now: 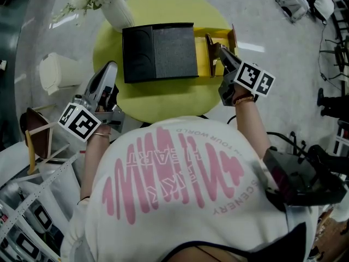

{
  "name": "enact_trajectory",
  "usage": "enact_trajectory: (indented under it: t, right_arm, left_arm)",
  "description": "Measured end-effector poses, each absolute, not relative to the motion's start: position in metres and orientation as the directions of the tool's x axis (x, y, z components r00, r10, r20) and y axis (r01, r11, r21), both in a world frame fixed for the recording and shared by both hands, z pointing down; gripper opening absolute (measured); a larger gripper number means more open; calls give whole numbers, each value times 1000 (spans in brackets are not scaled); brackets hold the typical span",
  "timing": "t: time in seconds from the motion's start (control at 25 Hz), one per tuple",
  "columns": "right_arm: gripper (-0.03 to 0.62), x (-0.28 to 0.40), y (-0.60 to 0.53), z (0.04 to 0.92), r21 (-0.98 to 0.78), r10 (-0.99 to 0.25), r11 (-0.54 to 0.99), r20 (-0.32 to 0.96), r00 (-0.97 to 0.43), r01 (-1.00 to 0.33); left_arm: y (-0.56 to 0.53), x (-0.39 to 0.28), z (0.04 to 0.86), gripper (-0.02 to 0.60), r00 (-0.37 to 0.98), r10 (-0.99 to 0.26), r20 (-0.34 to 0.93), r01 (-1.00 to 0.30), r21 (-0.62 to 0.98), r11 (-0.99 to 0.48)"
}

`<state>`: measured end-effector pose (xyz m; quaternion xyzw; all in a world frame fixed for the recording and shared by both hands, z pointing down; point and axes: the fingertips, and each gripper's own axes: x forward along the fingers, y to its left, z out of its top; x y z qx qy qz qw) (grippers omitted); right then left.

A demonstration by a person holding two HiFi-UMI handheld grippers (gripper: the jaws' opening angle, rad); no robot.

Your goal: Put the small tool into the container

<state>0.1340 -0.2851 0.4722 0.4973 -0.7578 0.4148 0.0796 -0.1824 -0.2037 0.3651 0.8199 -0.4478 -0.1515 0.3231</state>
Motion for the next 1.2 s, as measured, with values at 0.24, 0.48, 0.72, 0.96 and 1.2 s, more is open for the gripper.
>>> enact_trajectory:
  t: [0.24,0.48,0.72,0.96,1.2]
  right_arm:
    - [11,134,-290,475,-557,-689,153,532,-492,-817]
    - [11,134,-292,476,-561,-691,144,532,-488,-815]
    - [11,134,-293,477,-565,-693,133,534,-484,-814]
    - [11,134,-293,480,-564,-692,131,536,-483,-815]
    - [11,133,-298,483,-562,-689,124,545,-479,-818]
  left_arm:
    - [-203,-189,368,8,537,-842,51,-647,666,-372]
    - [-204,-191,369,8,534,-844,46,-641,673,-369]
    - [-204,-191,371,8,537,-842,46,-638,675,-370]
    - [-203,-192,371,8,537,-842,48,-640,674,-369]
    - [-200,-198,370,8,525,-850,50,-647,672,-360]
